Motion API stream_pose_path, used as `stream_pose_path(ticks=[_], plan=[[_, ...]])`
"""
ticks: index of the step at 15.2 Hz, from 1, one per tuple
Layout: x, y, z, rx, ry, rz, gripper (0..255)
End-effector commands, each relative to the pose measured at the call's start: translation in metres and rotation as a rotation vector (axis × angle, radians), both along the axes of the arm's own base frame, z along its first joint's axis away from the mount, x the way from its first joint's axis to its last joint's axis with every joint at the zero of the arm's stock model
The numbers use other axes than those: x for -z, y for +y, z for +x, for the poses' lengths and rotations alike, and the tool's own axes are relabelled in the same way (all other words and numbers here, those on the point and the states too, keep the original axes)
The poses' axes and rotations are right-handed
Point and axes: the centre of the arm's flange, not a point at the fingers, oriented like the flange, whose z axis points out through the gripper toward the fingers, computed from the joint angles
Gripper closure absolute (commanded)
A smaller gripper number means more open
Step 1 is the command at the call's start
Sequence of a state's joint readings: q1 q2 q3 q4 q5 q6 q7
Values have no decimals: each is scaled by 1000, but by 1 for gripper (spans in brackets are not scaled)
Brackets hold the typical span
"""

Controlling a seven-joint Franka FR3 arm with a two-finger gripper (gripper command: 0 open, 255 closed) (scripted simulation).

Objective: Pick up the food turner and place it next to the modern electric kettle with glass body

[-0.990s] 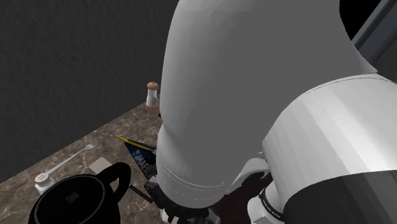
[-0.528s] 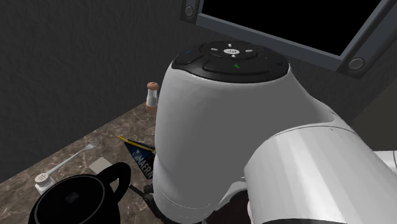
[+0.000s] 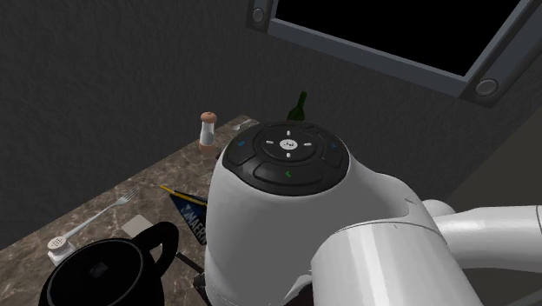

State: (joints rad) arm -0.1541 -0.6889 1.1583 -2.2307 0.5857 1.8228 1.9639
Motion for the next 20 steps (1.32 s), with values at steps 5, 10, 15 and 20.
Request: stream_pose_path(ticks=[5,10,15,20], plan=[[32,-1,-1,0,0,0,255],[58,-1,-1,0,0,0,255],[85,-1,-1,0,0,0,255],[111,-1,-1,0,0,0,255]])
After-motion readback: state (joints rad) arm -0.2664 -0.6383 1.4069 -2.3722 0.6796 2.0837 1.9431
